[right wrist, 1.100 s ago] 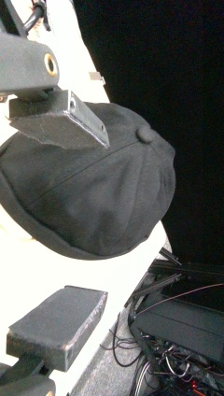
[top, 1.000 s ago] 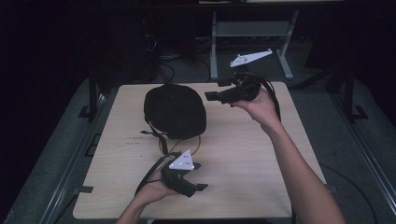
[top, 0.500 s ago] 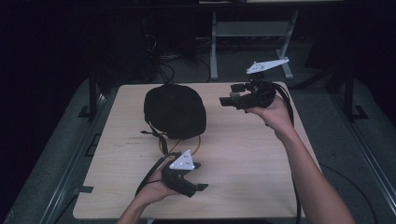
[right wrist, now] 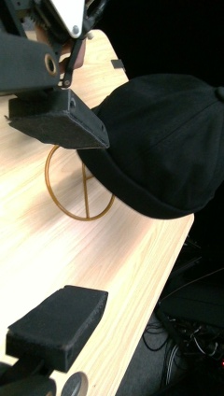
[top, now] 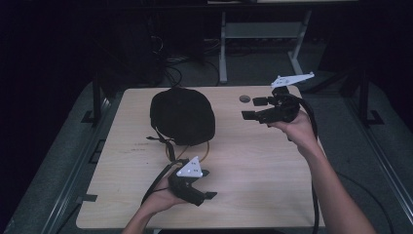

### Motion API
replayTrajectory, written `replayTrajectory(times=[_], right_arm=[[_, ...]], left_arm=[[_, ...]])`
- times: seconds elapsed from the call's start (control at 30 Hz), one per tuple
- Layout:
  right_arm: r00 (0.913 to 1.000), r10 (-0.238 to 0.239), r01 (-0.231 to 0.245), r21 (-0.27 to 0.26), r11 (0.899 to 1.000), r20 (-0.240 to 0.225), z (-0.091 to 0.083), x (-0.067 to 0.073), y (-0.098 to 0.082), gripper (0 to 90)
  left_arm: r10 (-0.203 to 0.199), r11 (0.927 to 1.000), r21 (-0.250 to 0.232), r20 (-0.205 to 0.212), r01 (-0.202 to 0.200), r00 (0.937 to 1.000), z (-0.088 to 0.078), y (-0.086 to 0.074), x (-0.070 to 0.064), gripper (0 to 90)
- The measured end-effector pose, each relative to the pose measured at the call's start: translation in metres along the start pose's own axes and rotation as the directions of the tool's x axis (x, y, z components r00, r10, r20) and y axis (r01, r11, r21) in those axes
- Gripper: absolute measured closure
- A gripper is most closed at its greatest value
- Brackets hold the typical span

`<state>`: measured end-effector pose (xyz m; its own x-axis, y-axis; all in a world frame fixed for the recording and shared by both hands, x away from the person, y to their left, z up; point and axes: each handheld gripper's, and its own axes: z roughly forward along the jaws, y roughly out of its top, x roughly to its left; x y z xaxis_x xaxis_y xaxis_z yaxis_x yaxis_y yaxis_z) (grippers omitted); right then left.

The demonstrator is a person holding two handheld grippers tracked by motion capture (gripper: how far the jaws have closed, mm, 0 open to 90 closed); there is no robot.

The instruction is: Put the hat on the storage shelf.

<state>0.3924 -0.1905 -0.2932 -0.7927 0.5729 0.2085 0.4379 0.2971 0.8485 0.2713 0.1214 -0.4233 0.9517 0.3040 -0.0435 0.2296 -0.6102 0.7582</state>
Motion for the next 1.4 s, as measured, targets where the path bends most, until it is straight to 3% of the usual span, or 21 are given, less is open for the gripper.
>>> replayTrajectory(times=[0.73,1.4], right_arm=[[0.9969,0.07,-0.07,0.0,0.998,0.036,-0.026,-0.019,-0.054,21.1],[0.9904,0.131,-0.133,0.047,0.99,0.044,-0.029,-0.027,-0.107,21.1]], left_arm=[[-0.013,0.9999,0.001,0.002,0.013,0.9999,0.001,-0.001,0.0,25.9],[-0.017,0.9999,-0.002,-0.003,0.017,0.9999,0.003,-0.002,0.0,25.9]])
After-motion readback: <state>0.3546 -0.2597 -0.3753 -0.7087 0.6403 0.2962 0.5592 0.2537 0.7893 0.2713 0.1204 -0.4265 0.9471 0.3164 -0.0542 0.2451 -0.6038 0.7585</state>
